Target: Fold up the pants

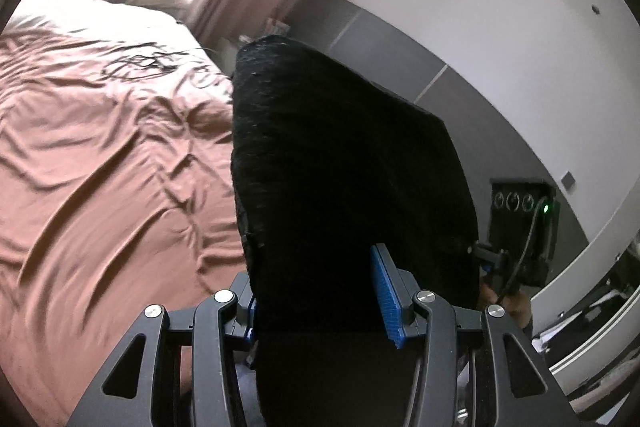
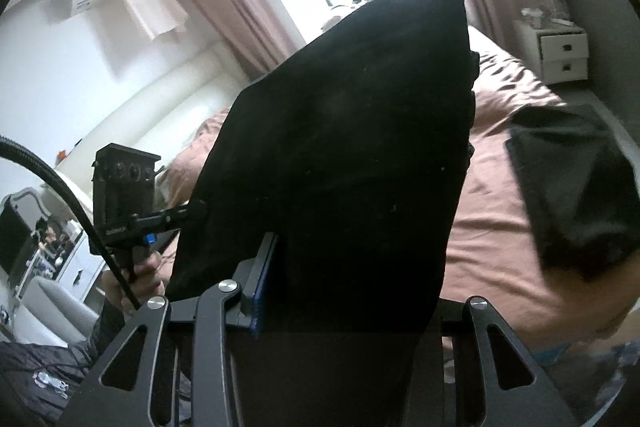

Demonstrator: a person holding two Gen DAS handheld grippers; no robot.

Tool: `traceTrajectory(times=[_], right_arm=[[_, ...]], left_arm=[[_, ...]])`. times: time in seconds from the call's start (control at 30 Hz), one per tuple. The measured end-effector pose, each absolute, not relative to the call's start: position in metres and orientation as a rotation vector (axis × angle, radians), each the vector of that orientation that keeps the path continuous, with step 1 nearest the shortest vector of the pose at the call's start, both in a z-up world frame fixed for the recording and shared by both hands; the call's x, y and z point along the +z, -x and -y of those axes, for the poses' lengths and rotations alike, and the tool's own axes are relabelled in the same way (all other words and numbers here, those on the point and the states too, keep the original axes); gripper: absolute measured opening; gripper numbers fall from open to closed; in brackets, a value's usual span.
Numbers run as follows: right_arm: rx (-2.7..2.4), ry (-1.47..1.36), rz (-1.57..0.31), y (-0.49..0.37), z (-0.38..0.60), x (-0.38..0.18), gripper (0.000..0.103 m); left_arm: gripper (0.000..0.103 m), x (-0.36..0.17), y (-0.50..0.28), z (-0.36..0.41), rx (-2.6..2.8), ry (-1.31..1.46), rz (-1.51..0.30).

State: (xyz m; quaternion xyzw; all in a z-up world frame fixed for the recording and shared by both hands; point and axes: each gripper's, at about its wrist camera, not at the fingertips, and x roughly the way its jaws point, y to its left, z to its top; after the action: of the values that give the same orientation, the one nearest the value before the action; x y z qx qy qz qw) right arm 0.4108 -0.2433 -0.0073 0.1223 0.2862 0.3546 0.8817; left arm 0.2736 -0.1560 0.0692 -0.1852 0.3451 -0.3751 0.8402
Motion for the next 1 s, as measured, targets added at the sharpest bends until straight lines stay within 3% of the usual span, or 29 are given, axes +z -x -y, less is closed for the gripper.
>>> traceTrajectory(times=[0.53, 1.0], right_arm=[[0.538, -0.197, -0.607, -0.433, 0.303, 0.032, 0.030], [0.505, -0.087, -0.639, -0.456, 0.326, 0.052, 0.029]], left_arm=[[0.049, 0.081, -0.379, 0.284, -0.934, 0.314, -0.730], [0.049, 0.048, -0.456, 0.369, -0.994, 0.278, -0.766]])
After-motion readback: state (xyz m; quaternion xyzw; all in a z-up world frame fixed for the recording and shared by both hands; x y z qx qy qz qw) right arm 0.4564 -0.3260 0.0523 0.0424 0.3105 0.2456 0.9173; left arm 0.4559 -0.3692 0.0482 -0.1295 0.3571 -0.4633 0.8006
